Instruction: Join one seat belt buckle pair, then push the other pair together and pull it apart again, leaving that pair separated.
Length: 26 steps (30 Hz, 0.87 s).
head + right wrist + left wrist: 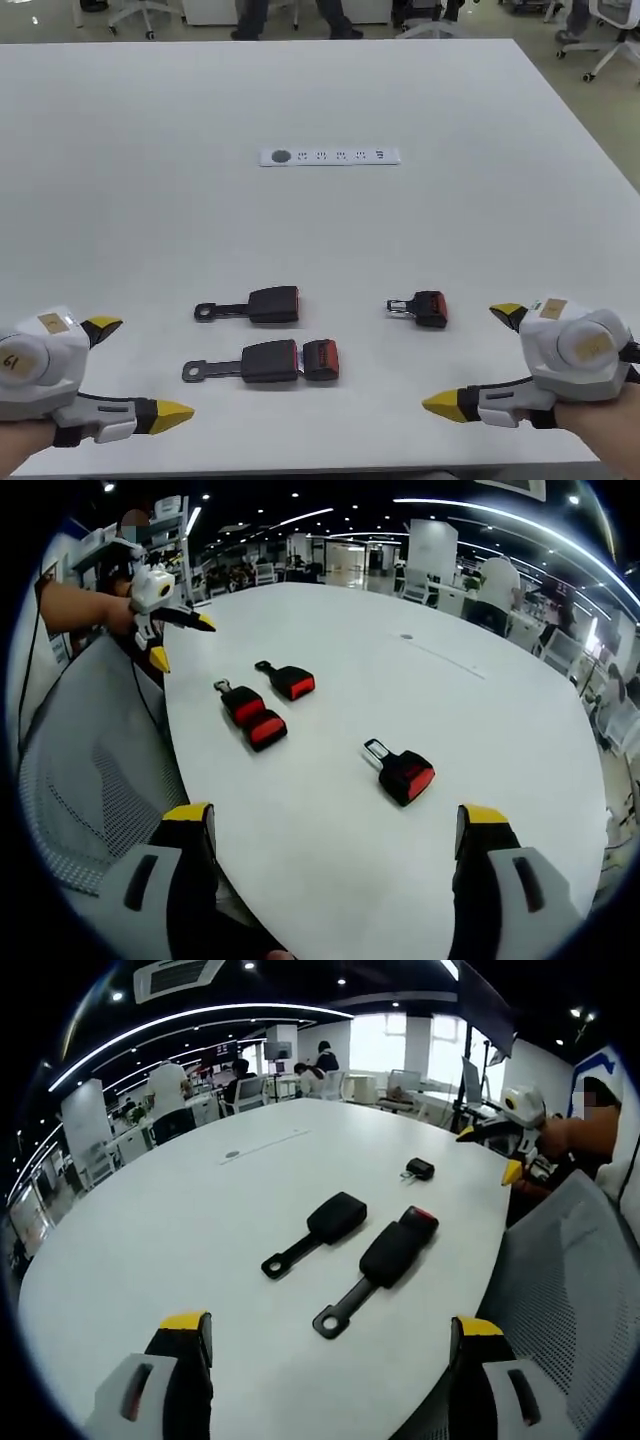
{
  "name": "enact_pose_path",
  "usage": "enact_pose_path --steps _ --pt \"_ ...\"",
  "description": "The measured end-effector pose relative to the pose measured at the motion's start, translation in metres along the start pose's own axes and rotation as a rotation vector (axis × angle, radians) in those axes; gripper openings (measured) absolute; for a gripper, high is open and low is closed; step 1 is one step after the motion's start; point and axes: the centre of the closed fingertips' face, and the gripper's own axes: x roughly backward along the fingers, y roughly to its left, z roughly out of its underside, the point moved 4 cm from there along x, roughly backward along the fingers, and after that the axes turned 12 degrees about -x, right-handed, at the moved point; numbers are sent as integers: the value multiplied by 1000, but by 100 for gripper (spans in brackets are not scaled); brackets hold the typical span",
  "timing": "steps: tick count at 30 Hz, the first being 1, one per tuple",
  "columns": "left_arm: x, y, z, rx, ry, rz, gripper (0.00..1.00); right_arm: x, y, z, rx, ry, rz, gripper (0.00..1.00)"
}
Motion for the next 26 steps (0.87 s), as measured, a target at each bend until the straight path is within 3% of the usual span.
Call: enact_pose_path --steps 16,23,26 --pt "4 5 -1 6 -20 -27 100 -1 0 -4 -3 -7 5 100" --pt "2 -2 0 -1 -22 -4 100 -2 2 -2 -1 0 6 100" --pt "2 -2 1 3 -24 -2 100 0 7 -5 -20 -24 -14 100"
